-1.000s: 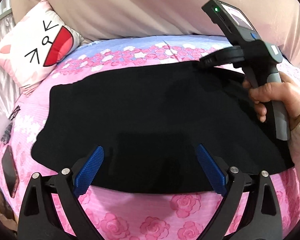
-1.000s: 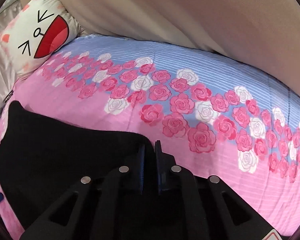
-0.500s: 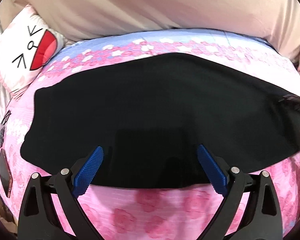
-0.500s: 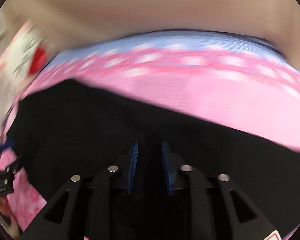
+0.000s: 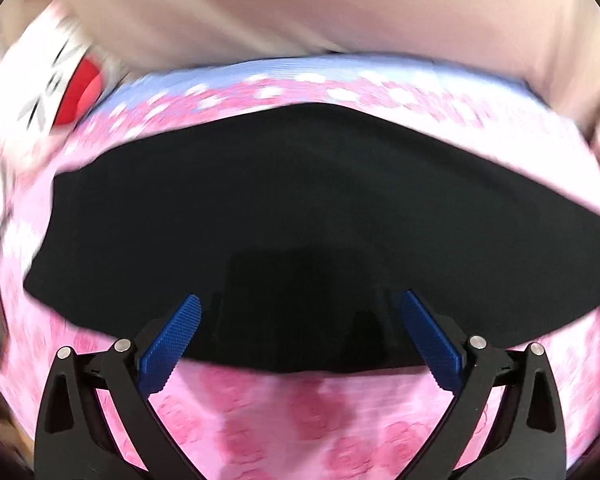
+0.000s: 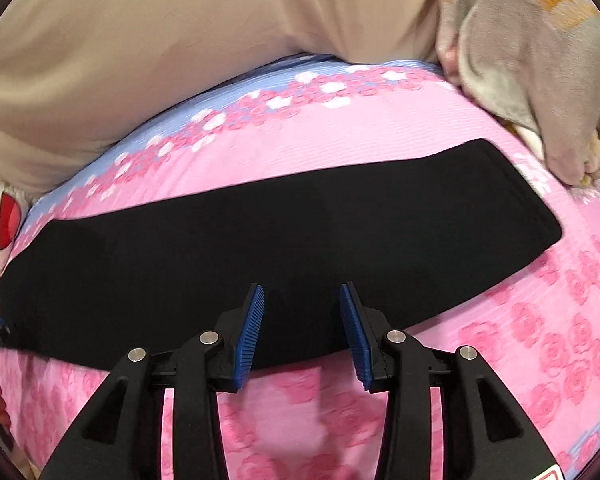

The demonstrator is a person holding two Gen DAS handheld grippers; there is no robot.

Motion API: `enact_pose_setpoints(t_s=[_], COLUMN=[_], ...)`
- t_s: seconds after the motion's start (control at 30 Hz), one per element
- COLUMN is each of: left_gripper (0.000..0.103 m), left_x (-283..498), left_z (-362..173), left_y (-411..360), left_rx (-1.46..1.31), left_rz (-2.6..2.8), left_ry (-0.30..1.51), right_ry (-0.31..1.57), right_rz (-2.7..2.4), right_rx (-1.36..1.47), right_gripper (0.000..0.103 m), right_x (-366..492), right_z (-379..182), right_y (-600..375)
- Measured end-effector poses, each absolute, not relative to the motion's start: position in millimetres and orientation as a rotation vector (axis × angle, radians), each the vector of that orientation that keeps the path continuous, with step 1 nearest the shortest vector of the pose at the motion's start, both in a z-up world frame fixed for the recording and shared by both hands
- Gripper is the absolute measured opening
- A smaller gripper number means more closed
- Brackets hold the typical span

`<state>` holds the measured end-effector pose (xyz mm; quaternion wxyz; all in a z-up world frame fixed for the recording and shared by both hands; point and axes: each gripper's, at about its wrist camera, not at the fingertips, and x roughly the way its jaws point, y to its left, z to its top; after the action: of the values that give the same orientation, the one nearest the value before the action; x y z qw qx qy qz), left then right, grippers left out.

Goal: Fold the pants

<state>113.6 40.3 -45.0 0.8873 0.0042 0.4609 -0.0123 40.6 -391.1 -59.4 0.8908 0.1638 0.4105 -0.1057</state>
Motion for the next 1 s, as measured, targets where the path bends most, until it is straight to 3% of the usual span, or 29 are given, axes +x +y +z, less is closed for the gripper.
enact_pose_setpoints(t_s=[0.07, 0.3, 0.33, 0.37, 0.47, 0.7, 0.8, 0.87, 1.0], left_gripper=[0.098, 0.097, 0.089, 0.063, 0.012, 0.017, 0.037, 0.067, 0.068], left_x=[111.8, 76.9, 78.7, 83.0, 115.0, 160.0, 126.9, 98.7, 81.5], left_z=[-42.7, -58.4, -63.4, -68.3, -65.7, -54.3, -41.6, -27.8, 7.7], left_y=[86.5, 265.8, 277.2, 285.1, 283.9, 295.5, 288.1, 277.0, 243.7], left_rx=[-0.107, -0.404, -0.439, -0.462, -0.368, -0.316, -0.25, -0.199, -0.103], left_rz=[0.047, 0.434, 0.438, 0.419, 0.368, 0.429, 0.488, 0.528, 0.515], left_ry=[0.978, 0.997, 0.999, 0.998, 0.96, 0.946, 0.906, 0.848, 0.735], right_ry=[0.853, 0.855, 0.856, 0.86, 0.871, 0.86, 0.857, 0.858, 0.848], right_rz=[-0.18, -0.067, -0.052, -0.03, -0.004, -0.036, -0.044, -0.034, -0.029], right_rx=[0.34, 0.26, 0.253, 0.238, 0.183, 0.139, 0.183, 0.221, 0.21], right_gripper=[0.046, 0.047, 0.049, 0.05, 0.051, 0.058, 0.058, 0.058, 0.058], right_x=[43.2, 64.3, 66.5, 70.4, 77.9, 69.7, 64.7, 64.0, 63.1], right_z=[-62.9, -56.4, -55.1, -53.6, -49.8, -45.8, -47.4, -47.2, -46.6], right_y=[-380.2, -313.7, -305.3, -293.4, -267.9, -251.4, -261.6, -267.9, -268.5])
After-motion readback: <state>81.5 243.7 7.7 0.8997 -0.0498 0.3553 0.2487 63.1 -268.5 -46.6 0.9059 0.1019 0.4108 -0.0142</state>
